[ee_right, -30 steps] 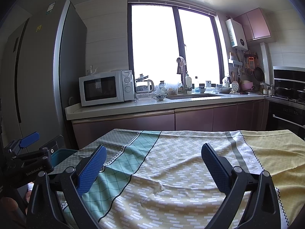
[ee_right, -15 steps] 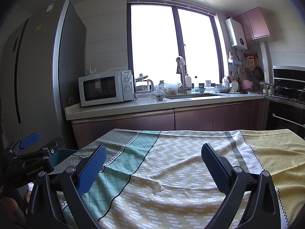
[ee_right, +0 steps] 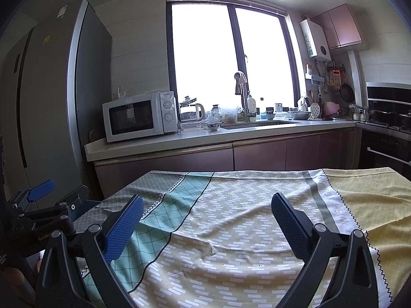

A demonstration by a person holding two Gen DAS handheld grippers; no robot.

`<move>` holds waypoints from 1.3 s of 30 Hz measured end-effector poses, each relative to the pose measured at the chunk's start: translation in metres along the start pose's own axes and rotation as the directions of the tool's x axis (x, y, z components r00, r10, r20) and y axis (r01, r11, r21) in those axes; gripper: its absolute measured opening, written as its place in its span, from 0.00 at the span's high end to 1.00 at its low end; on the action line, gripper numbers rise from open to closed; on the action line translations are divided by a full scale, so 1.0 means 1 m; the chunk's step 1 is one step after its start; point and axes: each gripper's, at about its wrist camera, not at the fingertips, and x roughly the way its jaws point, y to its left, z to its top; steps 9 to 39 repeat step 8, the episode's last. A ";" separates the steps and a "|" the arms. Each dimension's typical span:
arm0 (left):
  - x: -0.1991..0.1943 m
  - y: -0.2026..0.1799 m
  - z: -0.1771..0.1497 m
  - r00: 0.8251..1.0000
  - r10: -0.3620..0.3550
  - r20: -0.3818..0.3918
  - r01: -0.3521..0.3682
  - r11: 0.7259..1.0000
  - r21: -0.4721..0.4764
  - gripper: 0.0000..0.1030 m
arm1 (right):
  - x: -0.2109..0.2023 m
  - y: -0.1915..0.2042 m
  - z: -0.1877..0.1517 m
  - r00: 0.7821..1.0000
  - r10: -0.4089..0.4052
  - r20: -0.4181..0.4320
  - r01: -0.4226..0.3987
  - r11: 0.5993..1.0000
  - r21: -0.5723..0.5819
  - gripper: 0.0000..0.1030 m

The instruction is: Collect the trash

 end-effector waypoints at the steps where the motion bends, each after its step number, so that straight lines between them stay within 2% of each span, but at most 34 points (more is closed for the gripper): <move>1: 0.002 -0.001 0.000 1.000 -0.003 -0.008 0.003 1.000 0.000 0.06 | 0.001 -0.001 -0.001 1.000 -0.001 -0.002 0.001 1.000 0.000 0.07; 5: 0.017 -0.001 0.001 0.997 -0.028 -0.069 0.025 0.999 -0.033 0.06 | 0.005 -0.006 -0.001 1.000 0.000 -0.013 0.000 1.000 0.008 0.07; 8: 0.039 -0.001 0.000 0.988 -0.041 -0.152 0.035 0.998 -0.043 0.06 | 0.008 -0.011 -0.001 1.000 0.006 -0.027 -0.005 1.000 0.014 0.07; 39: 0.039 -0.001 0.000 0.988 -0.041 -0.152 0.035 0.998 -0.043 0.06 | 0.008 -0.011 -0.001 1.000 0.006 -0.027 -0.005 1.000 0.014 0.07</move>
